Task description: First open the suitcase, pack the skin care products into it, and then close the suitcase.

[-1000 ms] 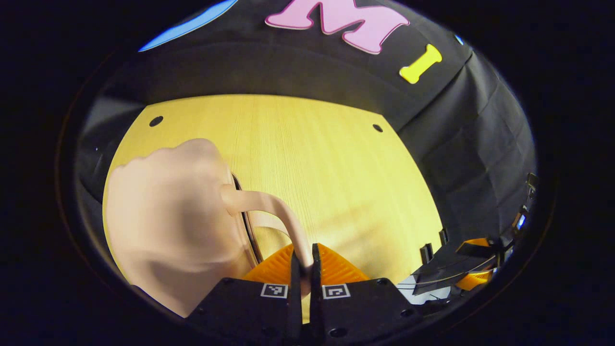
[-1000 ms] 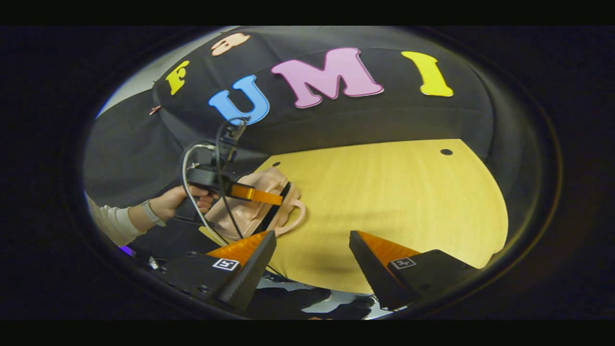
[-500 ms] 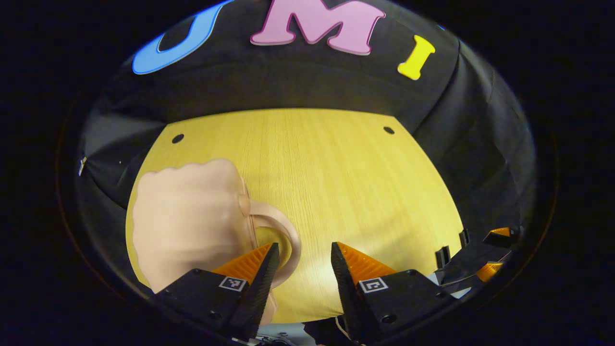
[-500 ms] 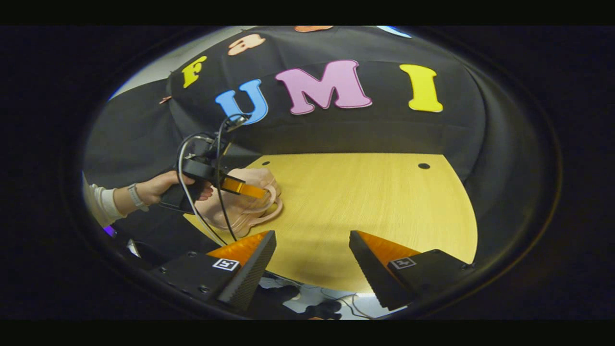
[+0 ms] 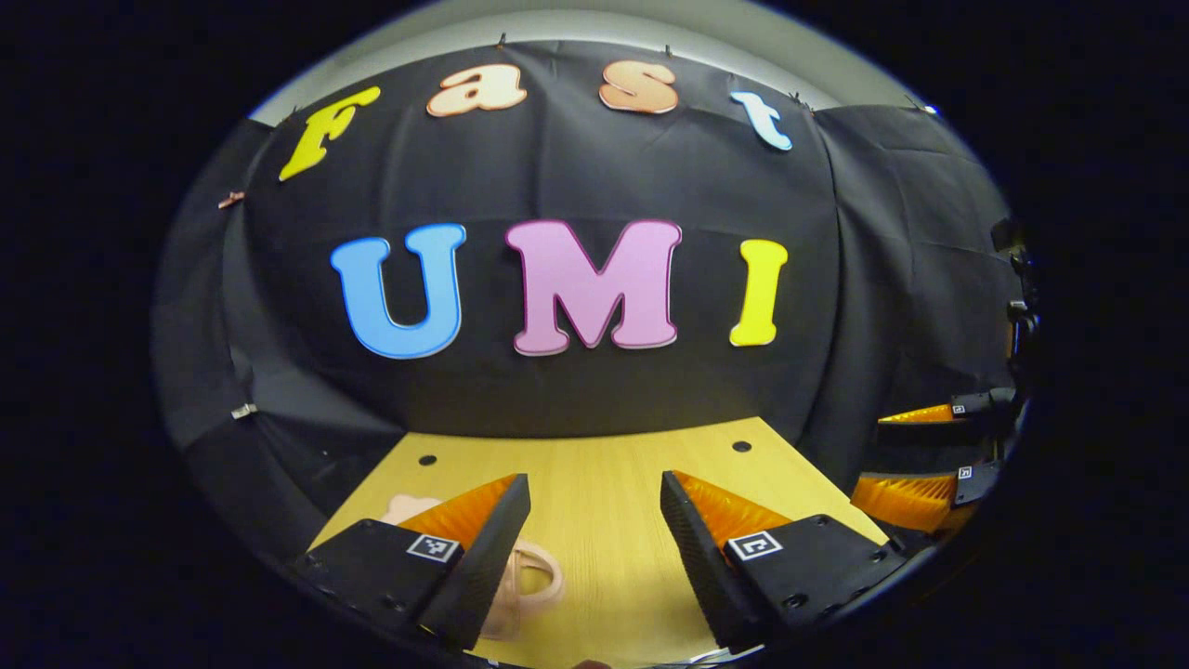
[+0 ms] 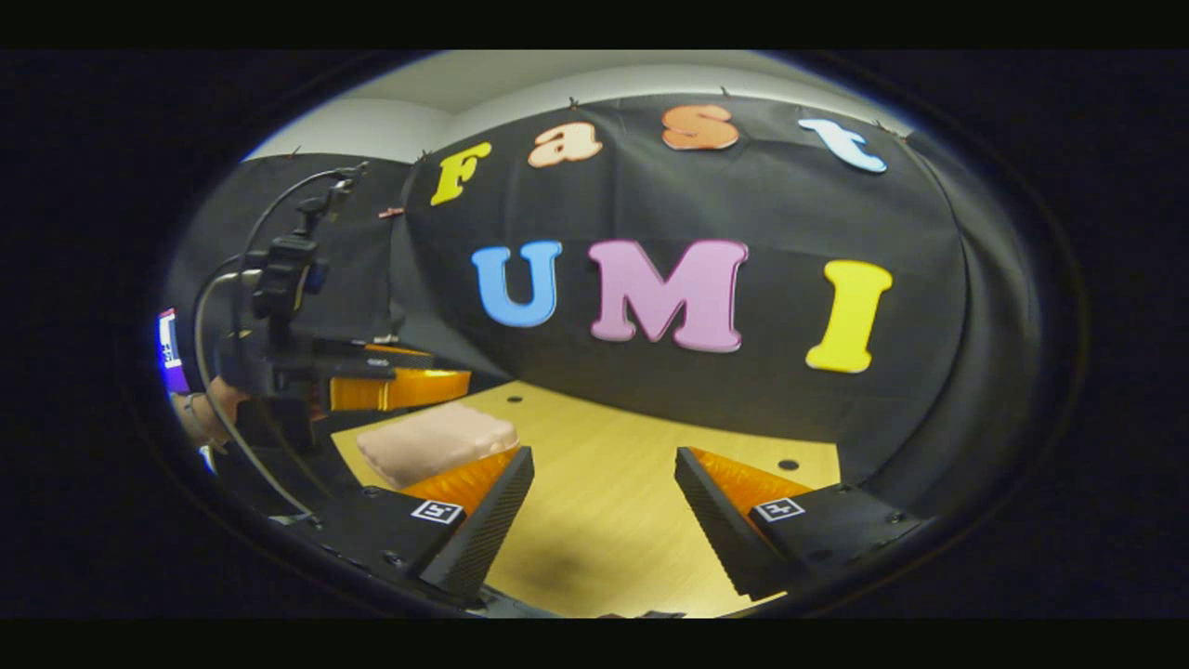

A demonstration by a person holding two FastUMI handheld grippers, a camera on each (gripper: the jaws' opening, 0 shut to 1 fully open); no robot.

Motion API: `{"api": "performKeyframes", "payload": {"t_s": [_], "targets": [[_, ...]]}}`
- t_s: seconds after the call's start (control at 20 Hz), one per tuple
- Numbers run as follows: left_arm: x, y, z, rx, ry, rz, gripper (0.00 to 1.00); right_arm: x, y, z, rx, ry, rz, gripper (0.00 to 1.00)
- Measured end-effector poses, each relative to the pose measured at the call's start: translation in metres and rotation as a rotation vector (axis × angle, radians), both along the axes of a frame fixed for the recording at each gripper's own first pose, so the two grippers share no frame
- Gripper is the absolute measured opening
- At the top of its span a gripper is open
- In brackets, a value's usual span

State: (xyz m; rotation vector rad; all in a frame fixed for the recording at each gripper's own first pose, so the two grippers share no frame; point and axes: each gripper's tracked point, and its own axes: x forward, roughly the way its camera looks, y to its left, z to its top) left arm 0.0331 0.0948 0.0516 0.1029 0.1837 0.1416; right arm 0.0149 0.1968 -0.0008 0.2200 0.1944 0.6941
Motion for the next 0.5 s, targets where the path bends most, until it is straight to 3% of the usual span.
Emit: {"api": "performKeyframes", "payload": {"t_s": [0.25, 0.5], "targets": [[-0.008, 0.009, 0.051, 0.001, -0.155, 0.026, 0.94, 0.023, -0.012, 0.049, 0.076, -0.076, -0.166, 0.97], [-0.015, 0.017, 0.077, 0.013, -0.210, 0.005, 0.94, 0.036, -0.027, 0.068, 0.083, -0.115, -0.286, 0.97]]}}
